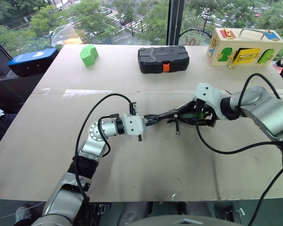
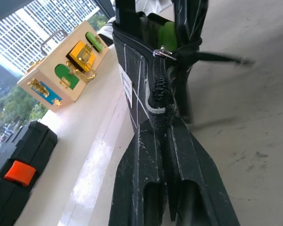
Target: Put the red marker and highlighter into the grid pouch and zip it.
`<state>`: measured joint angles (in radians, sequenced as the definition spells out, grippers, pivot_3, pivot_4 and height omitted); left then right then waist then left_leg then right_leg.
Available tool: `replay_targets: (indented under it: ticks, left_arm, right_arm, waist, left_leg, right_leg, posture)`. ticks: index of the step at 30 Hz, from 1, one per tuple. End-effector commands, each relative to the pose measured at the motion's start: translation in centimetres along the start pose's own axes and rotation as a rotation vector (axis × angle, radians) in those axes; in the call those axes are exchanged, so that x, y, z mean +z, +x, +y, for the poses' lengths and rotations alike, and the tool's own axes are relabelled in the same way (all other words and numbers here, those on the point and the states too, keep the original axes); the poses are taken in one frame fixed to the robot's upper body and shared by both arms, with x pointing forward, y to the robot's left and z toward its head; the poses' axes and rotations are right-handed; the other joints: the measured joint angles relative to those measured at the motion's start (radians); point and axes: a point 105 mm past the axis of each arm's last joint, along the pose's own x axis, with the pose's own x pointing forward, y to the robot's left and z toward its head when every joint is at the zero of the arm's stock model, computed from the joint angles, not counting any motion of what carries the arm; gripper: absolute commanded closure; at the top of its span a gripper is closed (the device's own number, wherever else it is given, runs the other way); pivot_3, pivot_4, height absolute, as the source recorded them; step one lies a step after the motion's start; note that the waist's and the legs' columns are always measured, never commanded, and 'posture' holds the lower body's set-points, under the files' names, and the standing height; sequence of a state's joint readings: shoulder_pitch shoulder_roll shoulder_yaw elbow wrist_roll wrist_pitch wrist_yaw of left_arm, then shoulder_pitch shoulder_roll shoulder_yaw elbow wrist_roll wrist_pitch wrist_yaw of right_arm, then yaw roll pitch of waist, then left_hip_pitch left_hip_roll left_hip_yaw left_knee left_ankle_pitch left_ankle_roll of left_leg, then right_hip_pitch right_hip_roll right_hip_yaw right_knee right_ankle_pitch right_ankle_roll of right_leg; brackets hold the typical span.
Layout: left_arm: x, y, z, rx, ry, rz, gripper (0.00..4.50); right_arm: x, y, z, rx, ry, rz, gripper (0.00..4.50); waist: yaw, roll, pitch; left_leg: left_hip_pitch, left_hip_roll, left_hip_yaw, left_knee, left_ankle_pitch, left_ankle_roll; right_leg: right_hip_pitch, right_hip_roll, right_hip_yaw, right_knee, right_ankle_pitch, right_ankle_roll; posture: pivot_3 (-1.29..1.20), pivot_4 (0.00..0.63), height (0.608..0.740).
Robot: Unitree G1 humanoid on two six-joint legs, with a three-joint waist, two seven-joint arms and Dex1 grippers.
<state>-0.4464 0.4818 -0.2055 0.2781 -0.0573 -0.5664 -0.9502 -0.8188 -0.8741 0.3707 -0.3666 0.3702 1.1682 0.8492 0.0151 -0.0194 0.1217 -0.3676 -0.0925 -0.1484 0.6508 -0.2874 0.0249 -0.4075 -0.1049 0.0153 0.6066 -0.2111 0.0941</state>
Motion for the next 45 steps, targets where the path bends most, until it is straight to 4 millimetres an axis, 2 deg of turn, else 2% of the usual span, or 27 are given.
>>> replay_targets:
  ticks: [1,3,5,7,10,12,16,19,23,28,29,31,32,34,35,38,45]
  left_arm:
    - [0.9,-0.3,1.4,0.067,0.015,-0.015,4.5]
    - [0.8,-0.2,1.6,0.077,0.005,-0.012,4.5]
    - [0.8,-0.2,1.7,0.08,0.002,-0.009,4.5]
    - [0.8,-0.1,1.7,0.082,-0.001,-0.007,4.5]
    - [0.8,0.0,1.8,0.077,-0.004,-0.012,4.5]
    - [0.8,0.0,1.8,0.073,-0.003,-0.015,4.5]
    - [0.9,0.1,1.7,0.059,0.001,-0.022,4.5]
    - [0.9,0.1,1.7,0.056,0.003,-0.023,4.5]
    - [1.0,0.0,1.6,0.055,0.004,-0.023,4.5]
    - [0.9,-0.2,1.5,0.057,0.004,-0.019,4.5]
    - [0.9,-0.3,1.4,0.057,0.003,-0.017,4.5]
    - [0.8,-0.3,1.3,0.057,0.002,-0.014,4.5]
    - [0.8,-0.4,1.3,0.057,0.001,-0.014,4.5]
    - [0.8,-0.4,1.2,0.056,0.001,-0.012,4.5]
    - [0.8,-0.5,1.2,0.055,0.001,-0.012,4.5]
    - [0.8,-0.5,1.1,0.051,0.002,-0.012,4.5]
    - [0.8,-0.4,1.2,0.05,-0.002,-0.009,4.5]
  right_arm:
    - [1.6,-3.9,0.2,-0.017,0.082,-0.113,0.65]
    - [1.8,-5.5,1.0,0.005,0.164,-0.164,0.65]
    - [1.7,-6.1,2.2,0.028,0.239,-0.223,0.65]
    - [1.2,-5.9,3.5,0.062,0.285,-0.274,0.65]
    - [-0.3,-4.0,5.9,0.091,0.369,-0.312,0.65]
    - [-0.7,-3.1,6.8,0.086,0.412,-0.331,0.65]
    - [-0.1,-0.3,7.6,0.064,0.57,-0.394,0.65]
    - [0.9,1.0,7.7,0.057,0.64,-0.424,0.65]
    - [1.8,2.2,6.8,0.005,0.715,-0.435,0.65]
    - [2.4,2.5,5.8,-0.035,0.763,-0.456,0.65]
    - [2.5,2.5,5.8,-0.038,0.766,-0.458,1.22]
    - [2.4,2.5,5.7,-0.046,0.774,-0.458,1.75]
    - [2.4,2.5,5.6,-0.05,0.778,-0.458,2.36]
    - [2.3,2.5,5.5,-0.059,0.787,-0.456,3.07]
    - [2.3,2.5,5.5,-0.061,0.791,-0.456,3.68]
    - [2.4,2.5,5.5,-0.062,0.801,-0.463,4.46]
    - [2.7,2.3,5.7,-0.048,0.809,-0.496,4.46]
  waist:
    - [0.001,0.0,0.0]
    - [0.0,0.0,0.0]
    - [0.0,-0.001,-0.001]
    - [0.001,-0.002,-0.001]
    - [0.001,-0.002,-0.001]
    - [0.0,-0.001,-0.001]
    - [-0.006,-0.001,-0.001]
    - [-0.005,0.0,-0.001]
    - [-0.005,0.0,-0.001]
    - [-0.006,0.0,-0.001]
    - [-0.006,0.0,-0.001]
    - [-0.008,0.0,-0.001]
    - [-0.009,0.0,-0.001]
    - [-0.014,0.0,-0.001]
    - [-0.016,0.0,-0.001]
    - [-0.026,0.0,-0.001]
    - [-0.029,0.0,-0.001]
  left_leg:
    - [0.0,0.0,0.0,0.0,0.0,0.0]
    - [0.0,0.0,0.0,0.0,0.0,0.0]
    - [0.0,0.0,0.0,0.0,0.0,0.0]
    - [0.0,0.0,0.0,0.0,0.0,0.0]
    - [0.001,0.0,0.0,0.0,0.0,0.0]
    - [0.0,0.0,0.001,0.0,0.0,0.0]
    - [0.003,0.0,0.002,0.001,0.0,0.0]
    - [0.004,0.0,0.002,0.0,0.0,0.0]
    - [0.004,0.0,0.002,0.0,0.0,0.0]
    - [0.004,0.0,0.002,-0.001,0.0,0.0]
    - [0.004,0.0,0.002,-0.001,0.0,0.0]
    - [0.004,0.0,0.002,-0.001,0.0,0.0]
    - [0.004,0.0,0.002,-0.001,0.0,0.0]
    - [0.004,0.0,0.002,-0.001,0.0,0.0]
    - [0.004,0.0,0.002,-0.001,0.0,0.0]
    - [0.004,0.0,0.002,-0.001,0.0,0.0]
    - [0.004,0.0,0.001,-0.001,0.0,0.0]
  right_leg:
    - [0.0,0.0,0.0,0.0,0.0,0.0]
    - [0.0,0.0,0.0,0.0,0.0,0.0]
    - [0.0,0.0,0.0,0.0,0.0,0.0]
    - [0.0,0.0,0.0,0.001,0.0,0.0]
    - [0.0,0.0,0.001,0.001,0.0,0.0]
    - [0.0,0.0,0.001,0.001,0.0,0.0]
    - [0.0,0.0,0.003,0.004,0.0,0.0]
    - [0.0,0.001,0.003,0.004,0.0,0.0]
    - [0.0,0.001,0.003,0.004,0.0,0.0]
    - [0.0,0.001,0.003,0.004,0.0,0.0]
    - [0.0,0.001,0.003,0.004,0.0,0.0]
    - [0.0,0.001,0.003,0.004,0.0,0.0]
    - [0.0,0.001,0.003,0.004,0.0,0.0]
    - [0.0,0.001,0.003,0.004,0.0,0.0]
    - [0.0,0.001,0.003,0.004,0.0,0.0]
    - [0.0,0.001,0.003,0.005,0.0,0.0]
    - [-0.001,0.001,0.003,0.005,0.0,0.0]
  posture:
    - [0.0,0.15,0.74]
    - [0.0,0.15,0.74]
    - [0.0,0.15,0.74]
    - [0.0,0.15,0.74]
    - [0.0,0.15,0.74]
    - [0.0,0.15,0.74]
    - [0.0,0.15,0.74]
    - [0.0,0.15,0.74]
    - [0.0,0.15,0.74]
    - [0.0,0.15,0.74]
    - [0.0,0.15,0.74]
    - [0.0,0.15,0.74]
    - [0.0,0.15,0.74]
    - [0.0,0.15,0.74]
    - [0.0,0.15,0.74]
    - [0.0,0.15,0.74]
    - [0.0,0.15,0.74]
